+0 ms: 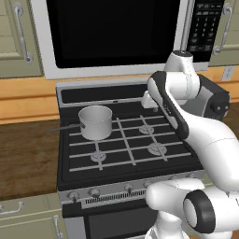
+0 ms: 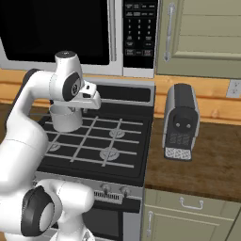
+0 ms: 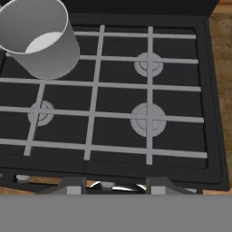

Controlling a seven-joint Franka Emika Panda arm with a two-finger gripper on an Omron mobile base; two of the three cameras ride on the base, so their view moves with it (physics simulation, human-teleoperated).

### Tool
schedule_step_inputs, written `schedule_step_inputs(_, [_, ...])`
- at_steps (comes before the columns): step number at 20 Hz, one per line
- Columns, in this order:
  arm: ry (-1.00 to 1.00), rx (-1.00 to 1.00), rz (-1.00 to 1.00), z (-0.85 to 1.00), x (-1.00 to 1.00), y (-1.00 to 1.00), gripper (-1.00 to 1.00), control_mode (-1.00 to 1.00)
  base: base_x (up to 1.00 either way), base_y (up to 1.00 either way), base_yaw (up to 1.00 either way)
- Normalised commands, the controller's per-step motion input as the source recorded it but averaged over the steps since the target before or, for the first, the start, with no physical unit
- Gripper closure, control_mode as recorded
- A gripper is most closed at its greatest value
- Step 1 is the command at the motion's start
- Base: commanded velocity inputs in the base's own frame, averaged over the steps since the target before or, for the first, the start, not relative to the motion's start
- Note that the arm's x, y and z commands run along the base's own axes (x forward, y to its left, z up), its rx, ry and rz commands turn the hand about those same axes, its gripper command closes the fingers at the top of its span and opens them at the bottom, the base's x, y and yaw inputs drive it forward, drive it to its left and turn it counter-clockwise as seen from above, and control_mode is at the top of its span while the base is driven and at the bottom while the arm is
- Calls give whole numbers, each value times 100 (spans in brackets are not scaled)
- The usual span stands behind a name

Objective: Turn off the rear left burner of the stove.

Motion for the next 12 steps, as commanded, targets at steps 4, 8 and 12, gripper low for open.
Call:
schedule_step_inputs(4, [0, 0, 0, 0, 0, 2, -100, -100, 0, 0, 0])
schedule_step_inputs(8, [0, 0, 0, -8, -24, 39, -100, -100, 0, 0, 0])
schedule_step_inputs(12, [0, -5, 1, -19, -43, 68, -100, -100, 0, 0, 0])
